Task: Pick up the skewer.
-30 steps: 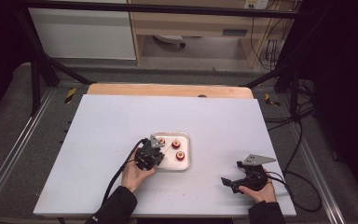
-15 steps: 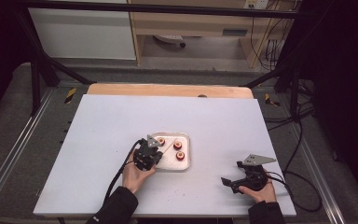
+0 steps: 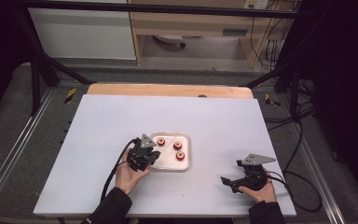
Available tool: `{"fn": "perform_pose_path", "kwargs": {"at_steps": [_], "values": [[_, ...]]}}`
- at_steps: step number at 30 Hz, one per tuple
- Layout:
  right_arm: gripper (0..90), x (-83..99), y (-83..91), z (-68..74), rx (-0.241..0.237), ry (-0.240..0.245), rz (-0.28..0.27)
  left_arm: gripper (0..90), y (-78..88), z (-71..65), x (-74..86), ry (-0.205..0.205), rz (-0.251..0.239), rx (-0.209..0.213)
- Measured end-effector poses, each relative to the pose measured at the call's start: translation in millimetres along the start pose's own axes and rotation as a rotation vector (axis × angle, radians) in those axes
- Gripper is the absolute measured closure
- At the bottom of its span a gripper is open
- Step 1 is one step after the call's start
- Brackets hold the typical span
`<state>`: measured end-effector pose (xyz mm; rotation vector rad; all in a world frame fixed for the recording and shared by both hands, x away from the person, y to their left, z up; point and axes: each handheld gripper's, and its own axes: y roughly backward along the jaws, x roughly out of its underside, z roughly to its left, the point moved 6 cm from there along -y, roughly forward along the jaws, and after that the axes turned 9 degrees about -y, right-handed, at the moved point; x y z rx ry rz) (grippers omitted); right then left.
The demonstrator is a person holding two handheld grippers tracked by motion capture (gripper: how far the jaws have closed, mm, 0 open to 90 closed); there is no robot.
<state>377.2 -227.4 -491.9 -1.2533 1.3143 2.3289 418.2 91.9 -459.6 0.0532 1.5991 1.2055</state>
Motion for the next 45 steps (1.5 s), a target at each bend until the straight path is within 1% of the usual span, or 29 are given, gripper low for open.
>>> {"fn": "perform_pose_path", "kwargs": {"at_steps": [2,3,4,8,9,12,13,14,16,17,18,19,20,21,22,24,27,28,29,30,31,35,36,38,41,42,43,44,45], "values": [[0.6,-2.0,-0.6,2.1,0.005,0.015,0.002,88.7,3.4,-1.5,0.2,-0.009,0.000,0.010],[0.6,-2.6,-1.1,3.1,0.010,0.011,0.002,88.7,5.2,-2.5,0.4,-0.014,-0.002,0.013],[0.6,-3.1,-1.6,3.6,0.013,0.016,0.006,88.7,9.2,-4.9,0.5,-0.029,-0.002,0.021],[0.6,-3.6,-4.3,5.4,0.032,0.030,0.019,88.7,14.1,-8.8,0.4,-0.043,-0.006,0.037],[0.6,-3.5,-6.3,7.1,0.046,0.050,0.032,88.7,16.0,-11.6,0.6,-0.054,-0.006,0.054],[0.9,-4.3,-7.8,10.9,0.055,0.073,0.043,88.7,17.2,-14.7,1.3,-0.071,0.001,0.062],[1.0,-5.1,-7.8,12.5,0.060,0.084,0.044,88.6,18.2,-18.2,1.8,-0.087,0.004,0.075],[1.0,-5.1,-7.8,12.5,0.060,0.084,0.044,88.7,18.2,-18.2,1.8,-0.087,0.004,0.075],[1.5,-8.5,-8.4,17.1,0.071,0.128,0.041,88.7,19.4,-23.8,1.6,-0.112,0.010,0.091],[1.5,-8.5,-8.4,17.1,0.071,0.128,0.041,88.7,19.4,-23.8,1.6,-0.112,0.010,0.091],[1.8,-10.7,-9.5,20.6,0.074,0.154,0.042,88.7,19.2,-27.3,0.6,-0.126,0.014,0.099],[1.9,-11.8,-10.0,22.4,0.074,0.166,0.043,88.7,19.2,-27.3,0.6,-0.126,0.014,0.099],[2.2,-12.9,-10.6,24.0,0.077,0.175,0.044,88.7,18.5,-30.9,-0.6,-0.142,0.023,0.108],[2.2,-12.9,-10.6,24.0,0.077,0.175,0.044,88.7,18.5,-30.9,-0.6,-0.142,0.023,0.108],[2.5,-15.5,-12.0,27.8,0.082,0.209,0.048,88.7,18.0,-33.2,-1.4,-0.153,0.027,0.114],[2.8,-17.8,-13.3,31.1,0.088,0.229,0.051,88.7,16.9,-37.7,-3.8,-0.171,0.033,0.120],[3.9,-21.7,-15.8,36.4,0.097,0.269,0.056,88.7,16.3,-40.7,-6.1,-0.178,0.038,0.126],[3.9,-21.7,-15.8,36.4,0.097,0.269,0.056,88.7,16.0,-42.1,-7.4,-0.183,0.038,0.130],[4.3,-22.9,-16.5,38.2,0.099,0.283,0.059,88.7,15.5,-44.0,-8.9,-0.187,0.040,0.134],[4.9,-25.2,-18.3,42.0,0.104,0.317,0.065,88.7,15.3,-44.9,-9.9,-0.198,0.046,0.135],[5.3,-26.1,-18.9,43.1,0.105,0.326,0.067,88.7,14.6,-46.0,-11.1,-0.196,0.046,0.136],[6.7,-31.2,-21.8,49.9,0.112,0.379,0.074,88.7,11.9,-53.1,-18.4,-0.225,0.060,0.148],[7.5,-33.1,-22.2,52.0,0.115,0.403,0.074,88.7,10.9,-55.8,-20.9,-0.234,0.064,0.152],[8.8,-35.2,-22.5,55.4,0.115,0.429,0.076,88.7,9.4,-60.0,-24.2,-0.249,0.072,0.159],[11.6,-38.6,-22.4,59.6,0.127,0.494,0.074,88.7,7.0,-67.1,-29.3,-0.279,0.087,0.170],[11.6,-38.6,-22.4,59.6,0.127,0.494,0.074,88.7,6.1,-69.4,-31.2,-0.286,0.088,0.172],[12.8,-39.6,-22.3,61.1,0.129,0.510,0.073,88.7,5.0,-72.0,-33.6,-0.294,0.089,0.175],[15.5,-41.2,-22.6,64.5,0.125,0.545,0.069,88.7,3.0,-75.8,-37.0,-0.301,0.090,0.185],[16.3,-41.7,-23.1,65.4,0.123,0.563,0.065,88.7,3.0,-75.8,-37.0,-0.301,0.090,0.185]]}}
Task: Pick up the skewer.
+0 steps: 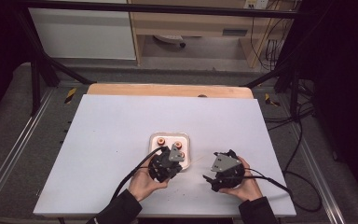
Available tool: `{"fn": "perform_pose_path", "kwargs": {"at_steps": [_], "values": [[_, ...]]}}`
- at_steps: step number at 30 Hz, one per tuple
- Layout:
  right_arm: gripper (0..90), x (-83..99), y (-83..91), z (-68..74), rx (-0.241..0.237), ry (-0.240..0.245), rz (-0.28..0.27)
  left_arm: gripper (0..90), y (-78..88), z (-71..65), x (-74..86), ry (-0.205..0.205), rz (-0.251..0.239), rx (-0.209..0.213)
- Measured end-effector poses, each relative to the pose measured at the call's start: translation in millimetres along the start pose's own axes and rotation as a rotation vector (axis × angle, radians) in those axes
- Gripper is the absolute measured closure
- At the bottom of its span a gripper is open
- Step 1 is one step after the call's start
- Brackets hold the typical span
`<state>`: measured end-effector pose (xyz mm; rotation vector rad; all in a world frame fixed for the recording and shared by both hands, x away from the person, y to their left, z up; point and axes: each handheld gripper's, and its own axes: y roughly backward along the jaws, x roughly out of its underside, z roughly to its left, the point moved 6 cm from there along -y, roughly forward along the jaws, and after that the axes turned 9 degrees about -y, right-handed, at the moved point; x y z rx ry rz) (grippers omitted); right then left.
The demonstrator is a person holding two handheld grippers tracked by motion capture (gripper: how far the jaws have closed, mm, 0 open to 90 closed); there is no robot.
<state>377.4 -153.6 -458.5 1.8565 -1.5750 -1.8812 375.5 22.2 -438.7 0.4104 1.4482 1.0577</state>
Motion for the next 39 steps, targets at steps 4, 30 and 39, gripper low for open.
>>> {"fn": "perform_pose_path", "kwargs": {"at_steps": [4,30,39], "values": [[19.8,-2.4,-0.3,2.3,0.000,0.055,-0.003,88.7,-6.1,-4.9,-8.3,-0.021,0.012,0.015],[66.0,6.7,-8.0,12.5,-0.026,0.537,0.040,88.7,-31.9,-27.8,-39.4,-0.102,0.065,0.098],[82.1,10.4,-6.7,16.0,-0.052,0.645,0.058,88.7,-31.1,-27.9,-38.0,-0.111,0.077,0.109]]}}
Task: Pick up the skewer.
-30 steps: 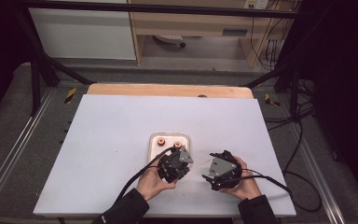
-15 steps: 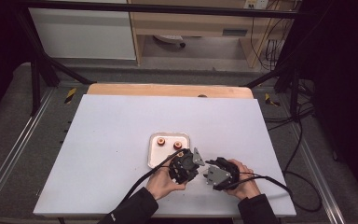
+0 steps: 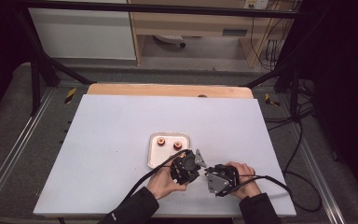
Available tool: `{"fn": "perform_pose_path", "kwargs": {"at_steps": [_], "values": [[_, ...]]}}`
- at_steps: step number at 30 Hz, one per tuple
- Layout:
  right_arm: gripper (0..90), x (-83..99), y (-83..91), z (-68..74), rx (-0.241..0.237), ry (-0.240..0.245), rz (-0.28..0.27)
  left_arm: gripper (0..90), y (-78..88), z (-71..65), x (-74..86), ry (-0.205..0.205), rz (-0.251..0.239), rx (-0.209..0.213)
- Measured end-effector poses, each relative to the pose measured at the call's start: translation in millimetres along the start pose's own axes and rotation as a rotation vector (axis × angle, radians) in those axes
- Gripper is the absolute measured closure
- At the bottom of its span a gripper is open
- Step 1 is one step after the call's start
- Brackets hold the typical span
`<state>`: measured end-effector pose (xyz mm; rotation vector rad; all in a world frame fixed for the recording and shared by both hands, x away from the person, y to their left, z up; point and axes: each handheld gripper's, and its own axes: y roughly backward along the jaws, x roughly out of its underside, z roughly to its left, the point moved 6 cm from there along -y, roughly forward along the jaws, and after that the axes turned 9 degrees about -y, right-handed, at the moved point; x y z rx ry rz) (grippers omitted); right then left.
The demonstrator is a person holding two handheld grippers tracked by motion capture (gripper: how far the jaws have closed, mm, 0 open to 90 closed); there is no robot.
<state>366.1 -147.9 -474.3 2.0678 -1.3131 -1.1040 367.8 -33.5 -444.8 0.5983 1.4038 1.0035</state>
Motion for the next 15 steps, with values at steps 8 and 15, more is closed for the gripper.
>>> {"fn": "perform_pose_path", "kwargs": {"at_steps": [8,15], "values": [[88.2,1.9,0.0,2.0,0.000,0.065,0.018,88.7,-0.7,-0.4,0.3,-0.012,0.006,0.008],[89.2,-1.6,1.8,1.5,0.001,0.118,0.023,87.7,-0.2,0.3,1.4,0.000,0.014,0.022]]}}
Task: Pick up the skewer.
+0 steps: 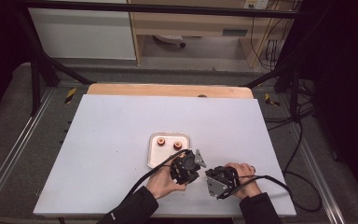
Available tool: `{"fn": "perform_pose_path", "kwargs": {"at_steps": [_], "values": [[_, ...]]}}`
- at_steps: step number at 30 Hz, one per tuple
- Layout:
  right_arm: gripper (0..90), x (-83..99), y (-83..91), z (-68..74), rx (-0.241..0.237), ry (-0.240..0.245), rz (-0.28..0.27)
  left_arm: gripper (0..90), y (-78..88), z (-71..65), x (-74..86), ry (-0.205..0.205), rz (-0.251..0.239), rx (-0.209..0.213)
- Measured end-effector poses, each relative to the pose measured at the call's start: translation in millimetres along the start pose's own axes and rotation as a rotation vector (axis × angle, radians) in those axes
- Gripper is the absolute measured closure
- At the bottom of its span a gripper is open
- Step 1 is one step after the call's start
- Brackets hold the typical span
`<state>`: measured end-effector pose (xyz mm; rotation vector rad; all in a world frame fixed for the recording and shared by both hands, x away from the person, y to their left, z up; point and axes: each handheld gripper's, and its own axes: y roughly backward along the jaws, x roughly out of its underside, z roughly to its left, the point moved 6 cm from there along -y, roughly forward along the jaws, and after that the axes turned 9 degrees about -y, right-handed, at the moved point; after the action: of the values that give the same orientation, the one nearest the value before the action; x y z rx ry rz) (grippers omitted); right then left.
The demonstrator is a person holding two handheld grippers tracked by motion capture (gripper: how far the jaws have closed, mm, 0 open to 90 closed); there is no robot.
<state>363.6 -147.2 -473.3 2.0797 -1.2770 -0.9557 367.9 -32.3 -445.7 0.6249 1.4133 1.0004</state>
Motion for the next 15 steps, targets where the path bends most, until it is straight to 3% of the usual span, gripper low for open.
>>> {"fn": "perform_pose_path", "kwargs": {"at_steps": [2,4,6,8,11,12,15], "values": [[89.1,-1.1,0.5,-0.8,0.006,0.021,0.013,82.0,0.7,1.1,1.4,0.011,0.016,0.005],[89.1,-1.3,0.9,-1.3,0.011,0.030,0.022,81.6,2.4,3.1,3.1,0.013,0.029,-0.006],[89.1,-2.9,1.3,-5.1,0.032,0.073,0.040,76.5,2.6,4.2,5.2,0.024,0.051,0.004],[89.1,-3.5,1.6,-5.8,0.034,0.079,0.050,76.1,1.4,6.0,7.4,0.032,0.085,0.007],[89.1,-8.6,0.8,-9.8,0.044,0.127,0.060,75.7,-0.1,7.6,8.3,0.052,0.112,0.015],[89.1,-12.4,-0.2,-11.9,0.046,0.156,0.061,77.2,-0.4,8.1,8.0,0.055,0.120,0.017],[89.1,-15.6,-0.6,-12.9,0.052,0.171,0.083,80.8,-1.7,9.0,6.8,0.056,0.138,0.027]]}}
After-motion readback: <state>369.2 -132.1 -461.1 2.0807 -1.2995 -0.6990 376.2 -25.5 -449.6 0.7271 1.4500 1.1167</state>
